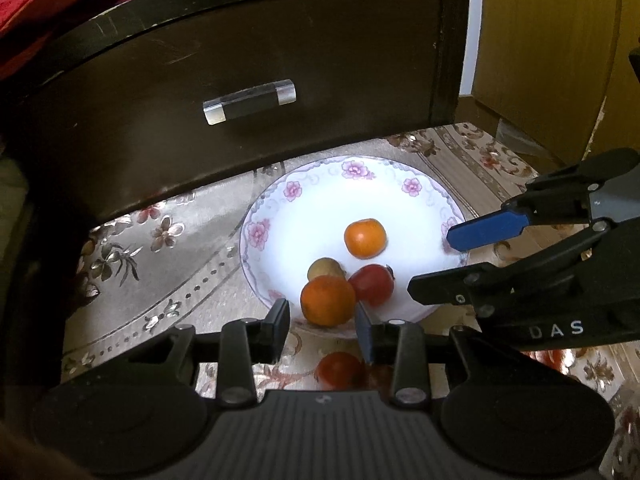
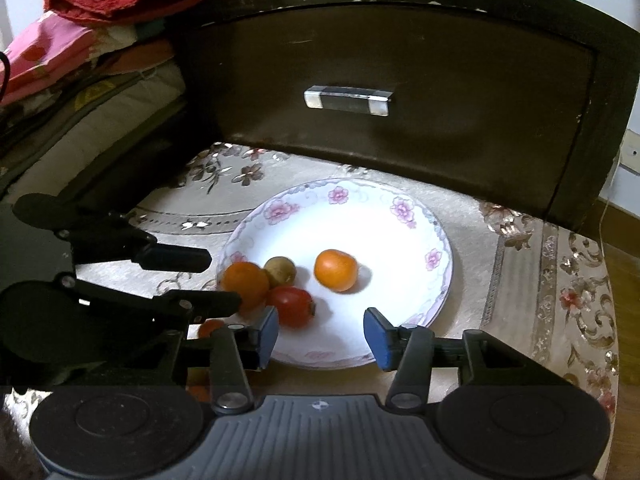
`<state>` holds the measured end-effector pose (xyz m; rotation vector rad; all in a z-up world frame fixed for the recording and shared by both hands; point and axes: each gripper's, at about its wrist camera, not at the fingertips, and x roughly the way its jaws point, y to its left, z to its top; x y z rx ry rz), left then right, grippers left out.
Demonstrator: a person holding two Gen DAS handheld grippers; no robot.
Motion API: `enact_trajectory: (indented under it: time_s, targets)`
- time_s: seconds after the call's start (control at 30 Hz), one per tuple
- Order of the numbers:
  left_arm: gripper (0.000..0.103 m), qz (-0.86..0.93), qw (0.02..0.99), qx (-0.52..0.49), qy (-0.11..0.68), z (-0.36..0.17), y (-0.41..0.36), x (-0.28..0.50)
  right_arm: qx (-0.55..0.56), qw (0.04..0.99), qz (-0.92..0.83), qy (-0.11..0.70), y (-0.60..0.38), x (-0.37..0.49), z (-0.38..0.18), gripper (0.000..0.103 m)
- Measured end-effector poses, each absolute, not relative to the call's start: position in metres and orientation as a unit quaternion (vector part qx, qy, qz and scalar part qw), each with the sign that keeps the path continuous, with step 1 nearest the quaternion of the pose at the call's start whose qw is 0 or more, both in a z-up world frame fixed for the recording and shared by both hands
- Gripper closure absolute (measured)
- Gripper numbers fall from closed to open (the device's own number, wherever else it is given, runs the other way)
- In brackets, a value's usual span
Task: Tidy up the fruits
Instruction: 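Lower both fruits into the bowl and open both grippers, then move both open grippers back to the remaining fruits beside the bowl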
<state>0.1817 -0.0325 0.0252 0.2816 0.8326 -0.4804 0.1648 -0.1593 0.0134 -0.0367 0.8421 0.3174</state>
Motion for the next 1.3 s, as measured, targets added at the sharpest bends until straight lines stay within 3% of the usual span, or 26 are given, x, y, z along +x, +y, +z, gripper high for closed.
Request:
enact_trajectory:
  time_s: [1.03, 1.3]
  targets:
    - [0.061, -0.265, 0.84, 0.173, 0.441, 0.006, -0.005, 0.151, 0.008, 0.866, 0.201, 0.459, -0.129, 0.152, -0.017, 0.057]
    - [0.057, -0.315, 0.823, 0.17, 0.441, 0.005, -0.011, 0.139, 0.034, 0.861, 0.206, 0.464, -0.126, 0.154, -0.019, 0.057]
